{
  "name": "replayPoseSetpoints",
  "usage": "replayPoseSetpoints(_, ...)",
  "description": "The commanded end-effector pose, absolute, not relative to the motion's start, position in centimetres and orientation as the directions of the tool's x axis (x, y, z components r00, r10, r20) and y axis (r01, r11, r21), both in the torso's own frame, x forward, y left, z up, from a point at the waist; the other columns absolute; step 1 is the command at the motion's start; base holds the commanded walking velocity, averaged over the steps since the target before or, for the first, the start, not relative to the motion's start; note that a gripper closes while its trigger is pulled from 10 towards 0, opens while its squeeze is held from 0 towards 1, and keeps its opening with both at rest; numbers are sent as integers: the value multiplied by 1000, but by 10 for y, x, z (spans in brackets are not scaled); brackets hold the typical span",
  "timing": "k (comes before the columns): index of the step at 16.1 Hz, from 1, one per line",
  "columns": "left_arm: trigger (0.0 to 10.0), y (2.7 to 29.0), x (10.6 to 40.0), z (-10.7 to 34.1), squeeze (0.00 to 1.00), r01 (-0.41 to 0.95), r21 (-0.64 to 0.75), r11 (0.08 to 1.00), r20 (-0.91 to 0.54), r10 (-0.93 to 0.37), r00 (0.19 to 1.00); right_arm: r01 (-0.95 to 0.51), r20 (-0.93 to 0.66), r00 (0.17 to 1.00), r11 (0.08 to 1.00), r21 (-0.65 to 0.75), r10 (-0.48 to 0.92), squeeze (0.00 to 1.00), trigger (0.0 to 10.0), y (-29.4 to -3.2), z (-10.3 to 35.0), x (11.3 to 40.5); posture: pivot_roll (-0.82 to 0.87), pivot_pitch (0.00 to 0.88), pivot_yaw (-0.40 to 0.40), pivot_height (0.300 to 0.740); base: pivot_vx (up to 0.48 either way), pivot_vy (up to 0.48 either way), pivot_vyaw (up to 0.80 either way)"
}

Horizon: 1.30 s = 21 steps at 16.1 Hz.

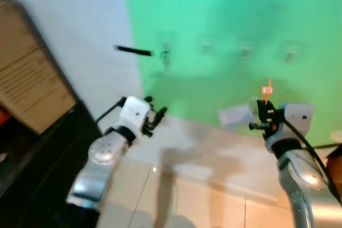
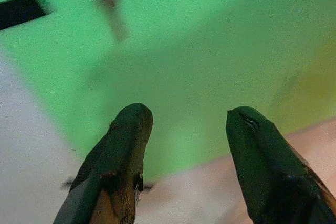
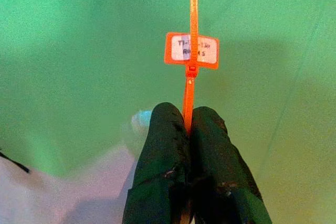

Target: Hang keys on a hook

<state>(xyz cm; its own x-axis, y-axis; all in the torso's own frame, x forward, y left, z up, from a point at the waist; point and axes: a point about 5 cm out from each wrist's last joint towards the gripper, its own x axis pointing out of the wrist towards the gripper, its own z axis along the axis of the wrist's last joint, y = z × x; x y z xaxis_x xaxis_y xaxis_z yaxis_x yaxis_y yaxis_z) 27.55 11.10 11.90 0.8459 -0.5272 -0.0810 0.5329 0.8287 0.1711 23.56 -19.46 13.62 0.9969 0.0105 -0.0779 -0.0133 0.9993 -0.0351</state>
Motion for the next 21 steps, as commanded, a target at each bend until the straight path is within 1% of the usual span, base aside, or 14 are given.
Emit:
replayPoseSetpoints(1, 10000, 121, 274, 120, 0, 521, 182, 834, -89, -513, 854, -104, -15, 994, 995, -6, 104, 0, 10000, -179, 149, 237, -100, 0, 59, 740, 266, 0, 0)
replayPoseSetpoints(2, 10000, 121, 273, 119, 0, 524, 181, 832, -90, -516, 852, -127, -13, 992, 991, -35, 126, 0, 10000, -176, 150, 237, -98, 0, 57, 740, 262, 0, 0)
replayPoseSetpoints(3, 10000, 120, 272, 120, 0, 527, 179, 831, -90, -519, 850, -154, -12, 988, 986, -68, 154, 0, 10000, -173, 152, 238, -98, 0, 56, 740, 259, 0, 800)
replayPoseSetpoints(5, 10000, 120, 271, 120, 0, 530, 179, 829, -89, -522, 848, -164, -2, 986, 984, -64, 164, 0, 10000, -171, 154, 239, -94, 0, 52, 740, 264, 0, 659)
replayPoseSetpoints(7, 10000, 120, 270, 120, 0, 532, 179, 827, -90, -525, 846, -161, 17, 987, 987, -20, 161, 0, 10000, -172, 159, 241, -92, 0, 49, 740, 264, 0, 0)
replayPoseSetpoints(10, 10000, 119, 268, 123, 0, 566, 176, 806, -83, -560, 824, -165, 45, 985, 986, -17, 166, 0, 10000, -170, 166, 245, -91, 0, 46, 740, 89, 0, 0)
replayPoseSetpoints(14, 10000, 108, 256, 127, 0, 735, 131, 666, -94, -729, 678, -184, 65, 981, 983, 27, 182, 0, 10000, -166, 173, 253, -91, 0, 52, 740, 0, 0, 0)
replayPoseSetpoints(17, 10000, 111, 257, 127, 0, 747, 142, 650, -110, -739, 665, -235, 79, 970, 971, 47, 230, 0, 10000, -159, 178, 262, -91, 0, 58, 740, 0, 0, 0)
replayPoseSetpoints(18, 10000, 112, 258, 128, 0, 758, 140, 637, -115, -750, 651, -242, 79, 968, 967, 73, 236, 0, 10000, -158, 180, 269, -87, 0, 62, 740, 0, 0, 0)
replayPoseSetpoints(21, 10000, 111, 257, 130, 0, 791, 126, 599, -123, -782, 612, -250, 73, 967, 963, 102, 244, 0, 10000, -159, 181, 278, -82, 0, 65, 740, 0, 0, 0)
